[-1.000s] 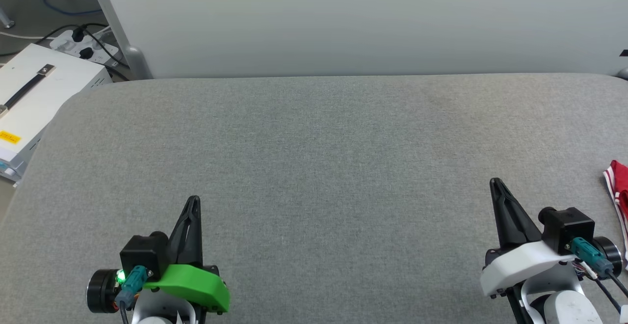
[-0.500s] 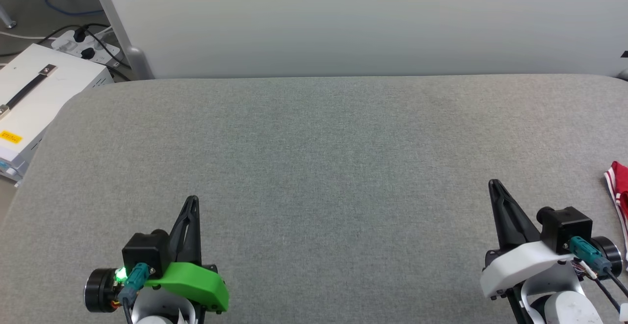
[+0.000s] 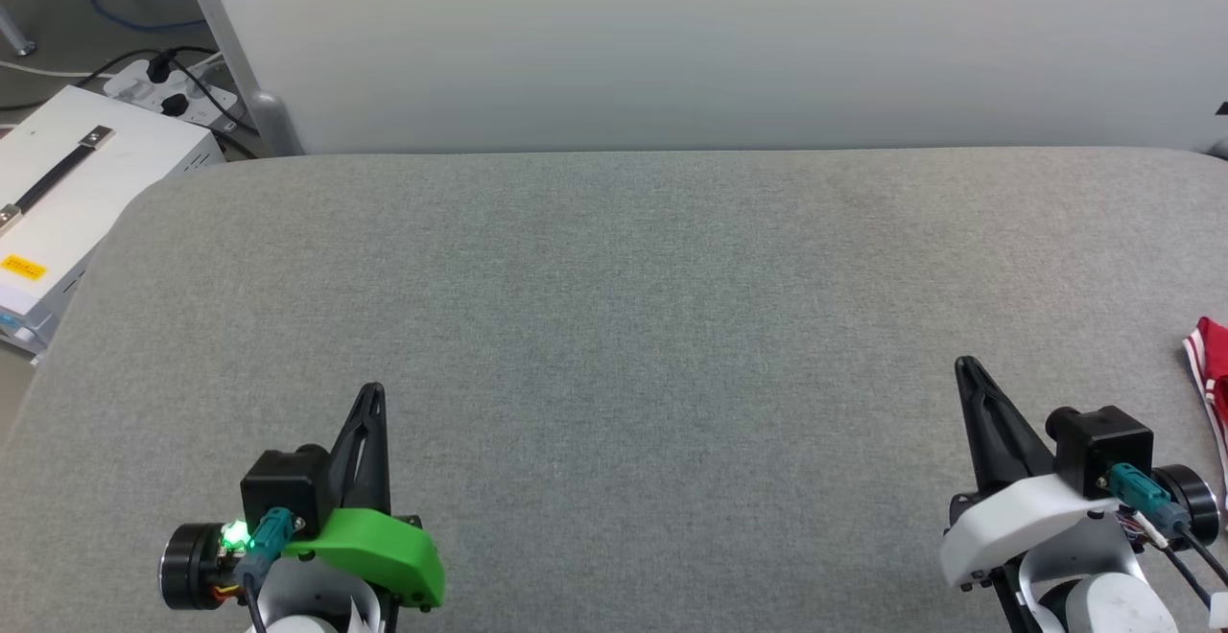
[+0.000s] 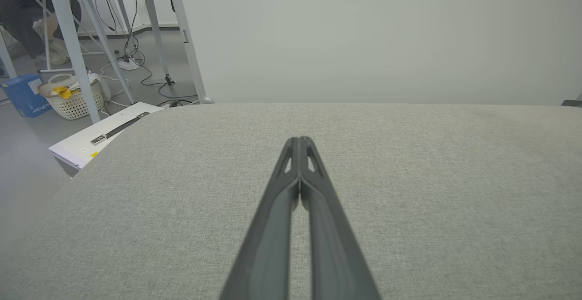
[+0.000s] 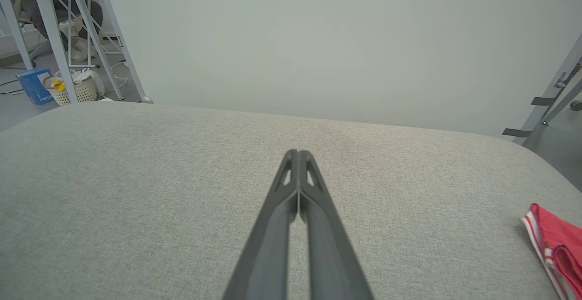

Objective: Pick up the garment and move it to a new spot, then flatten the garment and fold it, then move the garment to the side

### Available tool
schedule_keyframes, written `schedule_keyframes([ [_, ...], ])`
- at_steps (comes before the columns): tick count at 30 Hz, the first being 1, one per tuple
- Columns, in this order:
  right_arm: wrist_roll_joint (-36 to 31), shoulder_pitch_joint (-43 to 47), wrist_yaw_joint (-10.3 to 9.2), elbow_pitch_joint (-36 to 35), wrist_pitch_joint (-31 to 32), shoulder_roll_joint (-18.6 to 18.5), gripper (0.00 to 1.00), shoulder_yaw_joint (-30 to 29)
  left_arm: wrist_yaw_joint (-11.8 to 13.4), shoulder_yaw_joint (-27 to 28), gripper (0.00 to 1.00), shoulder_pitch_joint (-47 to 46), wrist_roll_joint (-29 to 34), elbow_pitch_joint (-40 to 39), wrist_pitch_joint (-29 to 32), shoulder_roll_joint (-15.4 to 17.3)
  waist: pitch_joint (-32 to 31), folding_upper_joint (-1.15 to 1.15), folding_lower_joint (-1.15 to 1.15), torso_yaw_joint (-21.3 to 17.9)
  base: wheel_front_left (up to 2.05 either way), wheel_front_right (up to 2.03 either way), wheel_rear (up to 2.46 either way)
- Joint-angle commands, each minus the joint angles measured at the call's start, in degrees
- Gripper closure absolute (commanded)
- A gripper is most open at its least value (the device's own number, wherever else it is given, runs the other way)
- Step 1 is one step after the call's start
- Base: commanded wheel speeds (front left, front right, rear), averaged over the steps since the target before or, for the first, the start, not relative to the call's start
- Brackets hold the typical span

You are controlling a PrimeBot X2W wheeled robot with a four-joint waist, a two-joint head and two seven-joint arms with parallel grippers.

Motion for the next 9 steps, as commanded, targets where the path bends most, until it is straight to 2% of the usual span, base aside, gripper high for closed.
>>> schedule_keyframes([
  [1,-0.84,0.68,-0.04,-0.53,0.6,-0.06,1.0,-0.09,0.6,0.31,1.0,-0.69,1.08,-0.31,0.59,-0.28,-0.03,0.46,0.0,0.04,0.0,0.0,0.0],
  [9,-1.4,0.83,-0.04,-0.91,1.34,-0.06,1.0,-0.12,1.05,0.43,1.0,-0.76,1.84,-0.57,1.5,-0.31,-0.09,0.51,0.0,0.13,0.0,0.0,0.0],
])
